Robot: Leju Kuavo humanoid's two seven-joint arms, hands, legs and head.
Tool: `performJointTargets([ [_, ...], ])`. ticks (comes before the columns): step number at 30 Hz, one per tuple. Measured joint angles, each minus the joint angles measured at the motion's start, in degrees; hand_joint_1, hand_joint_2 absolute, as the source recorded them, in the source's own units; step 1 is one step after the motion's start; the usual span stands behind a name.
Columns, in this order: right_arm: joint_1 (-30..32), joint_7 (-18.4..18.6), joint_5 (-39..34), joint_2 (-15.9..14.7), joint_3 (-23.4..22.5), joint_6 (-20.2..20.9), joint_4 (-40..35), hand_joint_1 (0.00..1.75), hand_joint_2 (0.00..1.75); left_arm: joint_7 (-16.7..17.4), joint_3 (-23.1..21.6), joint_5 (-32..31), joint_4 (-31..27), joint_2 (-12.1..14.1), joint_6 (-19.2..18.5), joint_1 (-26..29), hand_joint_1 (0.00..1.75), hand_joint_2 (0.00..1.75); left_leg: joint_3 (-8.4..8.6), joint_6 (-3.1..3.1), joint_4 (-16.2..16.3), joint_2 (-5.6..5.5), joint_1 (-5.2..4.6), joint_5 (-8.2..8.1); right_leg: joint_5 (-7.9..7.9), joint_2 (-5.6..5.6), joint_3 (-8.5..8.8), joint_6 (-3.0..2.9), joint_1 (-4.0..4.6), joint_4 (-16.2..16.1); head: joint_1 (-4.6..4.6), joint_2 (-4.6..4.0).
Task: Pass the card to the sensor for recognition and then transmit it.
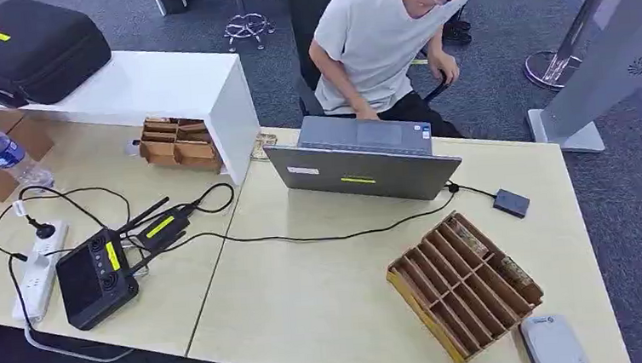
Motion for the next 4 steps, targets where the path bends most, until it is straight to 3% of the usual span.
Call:
performJointTargets([
  [4, -0.6, 0.0, 0.0, 1.4, 0.0, 0.3, 0.8, 0.00, 1.75, 0.0, 0.0, 0.0, 0.0, 0.0, 0.0, 0.0, 0.00, 1.75, -0.01, -0.02, 0.0, 0.00, -0.01, 0.01, 0.00, 0.00, 0.01, 0.00, -0.01, 0.0, -0.02, 0.00],
])
